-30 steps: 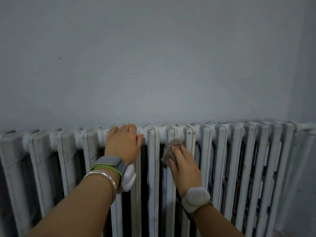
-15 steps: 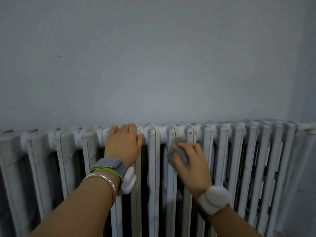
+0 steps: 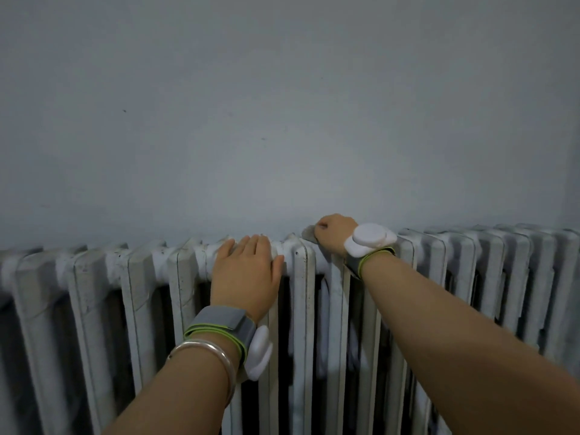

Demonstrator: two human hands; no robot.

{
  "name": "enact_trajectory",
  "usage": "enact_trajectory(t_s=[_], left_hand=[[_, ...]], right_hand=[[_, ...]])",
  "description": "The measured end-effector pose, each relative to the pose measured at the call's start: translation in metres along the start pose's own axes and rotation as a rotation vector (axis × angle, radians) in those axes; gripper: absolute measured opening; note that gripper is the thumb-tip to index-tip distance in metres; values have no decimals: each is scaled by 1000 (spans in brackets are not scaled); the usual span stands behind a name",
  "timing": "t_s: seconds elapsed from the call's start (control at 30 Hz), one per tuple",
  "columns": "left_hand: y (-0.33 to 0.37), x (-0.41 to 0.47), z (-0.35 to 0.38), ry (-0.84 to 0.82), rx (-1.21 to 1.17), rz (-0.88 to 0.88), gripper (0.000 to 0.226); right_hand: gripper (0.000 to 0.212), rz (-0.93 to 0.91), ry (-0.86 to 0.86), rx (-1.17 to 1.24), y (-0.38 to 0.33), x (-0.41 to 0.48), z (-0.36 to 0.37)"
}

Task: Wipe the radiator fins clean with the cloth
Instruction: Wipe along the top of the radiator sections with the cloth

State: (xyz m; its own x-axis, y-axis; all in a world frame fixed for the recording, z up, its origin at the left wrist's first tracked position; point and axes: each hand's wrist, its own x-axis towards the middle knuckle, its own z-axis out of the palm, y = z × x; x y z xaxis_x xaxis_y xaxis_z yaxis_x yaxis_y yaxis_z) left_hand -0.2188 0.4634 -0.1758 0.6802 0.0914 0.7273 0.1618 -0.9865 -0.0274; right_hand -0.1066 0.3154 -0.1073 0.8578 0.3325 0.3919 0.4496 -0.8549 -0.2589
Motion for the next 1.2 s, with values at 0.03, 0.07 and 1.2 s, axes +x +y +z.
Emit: enact_trajectory(t_s=[0.03,0.07,1.2], left_hand=[[0,0,0,5,-1,3,58],[0,0,0,25,2,10,57],[-3,0,-7,-30,7,74,49]], right_hand=[[35,7,-22,30,0,-1,1],[35,11,-17,51,0,-2,1],[41,-184,703,405,43,-120,125]])
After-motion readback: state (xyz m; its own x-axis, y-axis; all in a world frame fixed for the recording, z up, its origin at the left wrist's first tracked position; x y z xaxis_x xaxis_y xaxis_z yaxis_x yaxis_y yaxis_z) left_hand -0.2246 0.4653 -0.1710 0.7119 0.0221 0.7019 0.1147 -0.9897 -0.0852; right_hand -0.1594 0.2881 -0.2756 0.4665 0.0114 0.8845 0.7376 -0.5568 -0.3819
